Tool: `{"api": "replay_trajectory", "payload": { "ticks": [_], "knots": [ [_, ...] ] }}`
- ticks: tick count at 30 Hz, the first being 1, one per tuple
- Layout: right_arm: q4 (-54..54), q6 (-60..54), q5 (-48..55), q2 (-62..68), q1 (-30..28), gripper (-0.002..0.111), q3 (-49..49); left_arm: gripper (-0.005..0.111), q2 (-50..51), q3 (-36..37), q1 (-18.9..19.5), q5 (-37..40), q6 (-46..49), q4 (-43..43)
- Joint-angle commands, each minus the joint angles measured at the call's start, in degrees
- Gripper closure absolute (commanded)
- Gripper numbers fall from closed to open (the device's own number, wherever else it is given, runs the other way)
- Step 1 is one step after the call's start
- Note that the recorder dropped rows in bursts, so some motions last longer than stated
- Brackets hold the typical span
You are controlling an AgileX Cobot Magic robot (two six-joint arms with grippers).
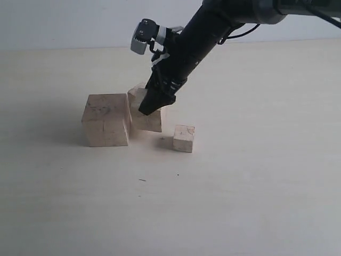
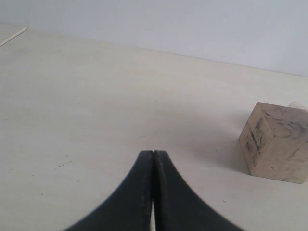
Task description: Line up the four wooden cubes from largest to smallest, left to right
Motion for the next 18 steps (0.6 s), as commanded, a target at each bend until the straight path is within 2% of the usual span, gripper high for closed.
{"api": "replay_trajectory", "payload": {
  "ticks": [1,15,18],
  "knots": [
    [1.5,-0.1,-0.4,2.0,0.0,0.043,0.1,0.107,-0.3,0.2,-0.3,-0.5,0.2,0.1],
    [3.1,-4.4,0.1,5.4,0.0,0.043,0.1,0.107,-0.3,0.2,-0.3,-0.5,0.2,0.1],
    [3.1,-5.1,0.1,5.4,0.0,0.04,0.1,0.107,-0.3,0.2,-0.3,-0.5,0.2,0.1]
  ]
}}
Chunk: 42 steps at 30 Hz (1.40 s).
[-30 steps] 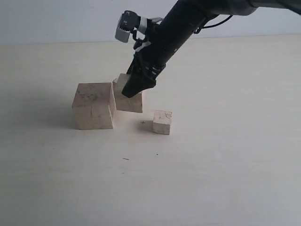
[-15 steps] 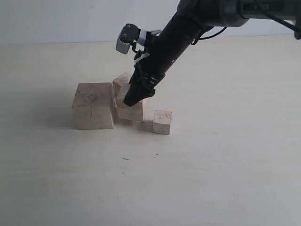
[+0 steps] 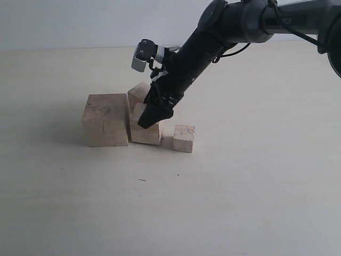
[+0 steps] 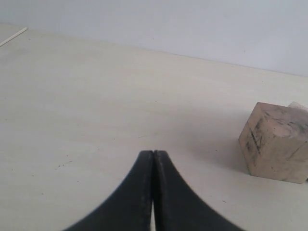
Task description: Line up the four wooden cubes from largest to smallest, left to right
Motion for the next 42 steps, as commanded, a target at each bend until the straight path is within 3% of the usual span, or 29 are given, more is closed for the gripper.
{"api": "replay_trajectory", "payload": {
  "ticks": [1,7,18,22,26,28,42],
  "knots": [
    [0.0,-1.1,0.3,0.6,0.0,0.038,0.1,0.107,-0.3,0.2,-0.3,-0.5,0.2,0.1],
    [-0.1,0.0,0.3,0.2,0.0,0.023,0.1,0.107,-0.3,0.2,-0.3,-0.5,0.2,0.1],
    [-4.3,4.1,2.1,-7.2,0.0,0.023,0.1,0.107,-0.3,0.2,-0.3,-0.5,0.2,0.1],
    [-12.2,11.5,0.7,-9.7,0.0,0.028,0.1,0.107,-0.3,0.2,-0.3,-0.5,0.2,0.1],
    [-23.9,19.3,-0.4,-9.6,0.0,0.047,0.1,0.107,-0.3,0.2,-0.3,-0.5,0.2,0.1],
    [-24.6,20.5,-0.4,-8.6,0.0,0.051,0.1,0.107,-0.3,0.2,-0.3,-0.5,0.2,0.1],
    [-21.0,20.6,-1.8,-2.0,0.0,0.051,0.2,0.107,-0.3,0.2,-0.3,-0.5,0.2,0.1]
  ]
}}
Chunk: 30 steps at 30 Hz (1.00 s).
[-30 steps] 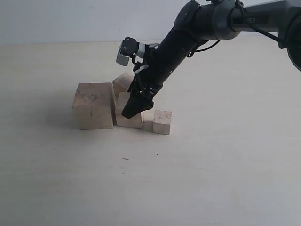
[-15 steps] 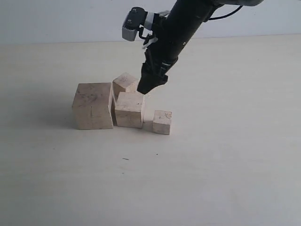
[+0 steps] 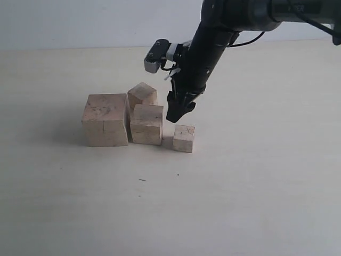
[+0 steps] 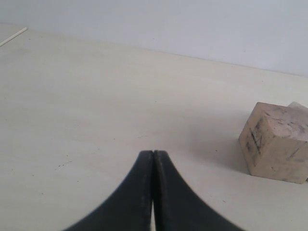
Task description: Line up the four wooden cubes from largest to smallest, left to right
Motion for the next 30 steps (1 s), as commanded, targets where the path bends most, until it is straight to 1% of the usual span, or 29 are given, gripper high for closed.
{"api": "replay_trajectory", "payload": {
  "ticks": [1,6,30],
  "knots": [
    [1.7,0.0,-1.1,1.0,0.0,0.051,0.2,0.107,-0.3,0.2,-0.3,-0.5,0.2,0.1],
    [5.9,-1.0,-2.9,1.2,0.0,0.051,0.2,0.107,-0.3,0.2,-0.3,-0.5,0.2,0.1],
    [10.0,-1.7,-5.9,3.7,0.0,0.051,0.2,0.107,-0.3,0.2,-0.3,-0.5,0.2,0.1]
  ]
}}
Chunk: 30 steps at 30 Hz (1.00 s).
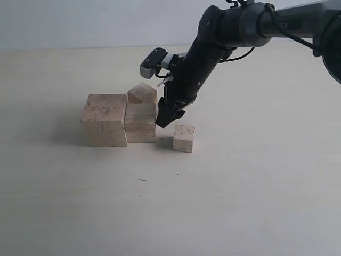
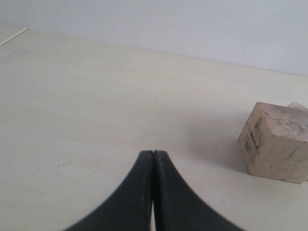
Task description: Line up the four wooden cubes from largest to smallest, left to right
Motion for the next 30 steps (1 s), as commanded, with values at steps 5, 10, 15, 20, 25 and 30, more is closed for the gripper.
{"api": "replay_trajectory", "payload": {
  "ticks": [5,10,15,20,25,30],
  "knots": [
    [-1.0,0.2,-0.1,-0.6,0.0,0.051,0.1,0.107,-0.3,0.2,-0.3,-0.5,0.2,0.1],
    [-5.9,4.1,0.2,-2.8,0.0,0.051,0.1,0.107,-0.3,0.2,-0.3,-0.5,0.2,0.1],
    [-10.2,8.0,0.1,-6.3,0.0,0.051,0.1,0.107,-0.3,0.2,-0.3,-0.5,0.2,0.1],
    [-8.2,8.6,-7.5,-8.8,0.0,0.051,0.1,0.107,-0.3,0.2,-0.3,-0.5,0.2,0.1],
    [-2.0,11.8,-14.4,-8.3,0.0,0.051,0.1,0.107,-0.3,0.2,-0.3,-0.5,0.2,0.1],
    [5.9,11.5,-17.4,-7.2,0.0,0.051,0.1,0.107,-0.3,0.2,-0.3,-0.5,0.2,0.1]
  ]
}}
